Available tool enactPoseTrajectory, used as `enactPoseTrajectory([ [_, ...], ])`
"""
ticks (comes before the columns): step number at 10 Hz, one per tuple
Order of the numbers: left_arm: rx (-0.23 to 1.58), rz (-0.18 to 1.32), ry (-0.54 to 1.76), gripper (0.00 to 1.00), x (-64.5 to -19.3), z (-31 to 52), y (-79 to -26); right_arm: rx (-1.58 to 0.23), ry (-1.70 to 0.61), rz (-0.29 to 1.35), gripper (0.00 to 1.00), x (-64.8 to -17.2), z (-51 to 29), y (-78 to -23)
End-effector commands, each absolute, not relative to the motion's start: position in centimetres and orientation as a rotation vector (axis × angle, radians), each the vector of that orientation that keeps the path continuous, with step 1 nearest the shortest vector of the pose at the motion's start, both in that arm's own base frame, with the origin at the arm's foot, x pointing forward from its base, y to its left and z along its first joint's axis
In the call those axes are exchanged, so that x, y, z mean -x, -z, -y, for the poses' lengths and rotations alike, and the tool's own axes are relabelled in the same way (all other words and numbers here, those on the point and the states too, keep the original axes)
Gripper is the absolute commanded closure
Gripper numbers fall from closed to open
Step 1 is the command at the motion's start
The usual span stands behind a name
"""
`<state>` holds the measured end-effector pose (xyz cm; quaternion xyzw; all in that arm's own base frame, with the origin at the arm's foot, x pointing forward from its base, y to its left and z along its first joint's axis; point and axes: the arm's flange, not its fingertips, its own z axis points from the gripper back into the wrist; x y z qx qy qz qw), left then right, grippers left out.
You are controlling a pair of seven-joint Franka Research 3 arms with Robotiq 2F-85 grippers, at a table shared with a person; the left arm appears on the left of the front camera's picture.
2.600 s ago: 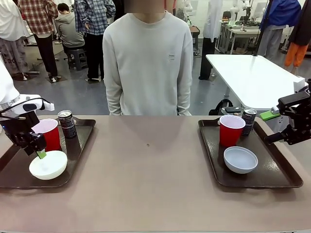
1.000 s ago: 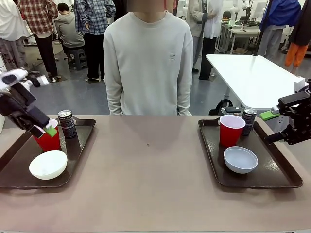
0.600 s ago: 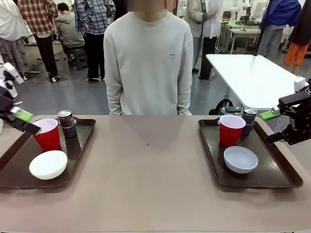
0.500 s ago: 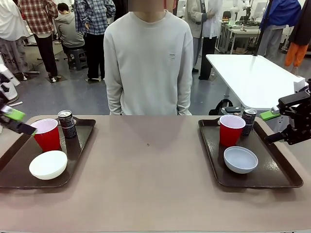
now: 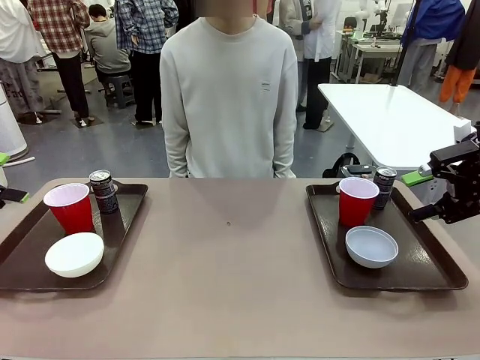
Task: Prepare tableware on both trays.
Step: Pick up a Picnic Bowl from the table and place it on a Handle tray.
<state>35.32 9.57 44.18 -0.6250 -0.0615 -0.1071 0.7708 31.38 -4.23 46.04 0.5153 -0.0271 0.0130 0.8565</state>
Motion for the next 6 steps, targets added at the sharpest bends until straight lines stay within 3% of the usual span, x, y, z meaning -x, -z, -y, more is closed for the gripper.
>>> enactPoseTrajectory([
  [1, 1.411, 0.109, 0.277, 0.00, -35.53, -9.32, -43.17, -1.107, -0.044, 0.070, 0.05, -31.40, 4.09, -45.98],
  [6, 1.411, 0.109, 0.277, 0.00, -35.53, -9.32, -43.17, -1.107, -0.044, 0.070, 0.05, -31.40, 4.09, -45.98],
])
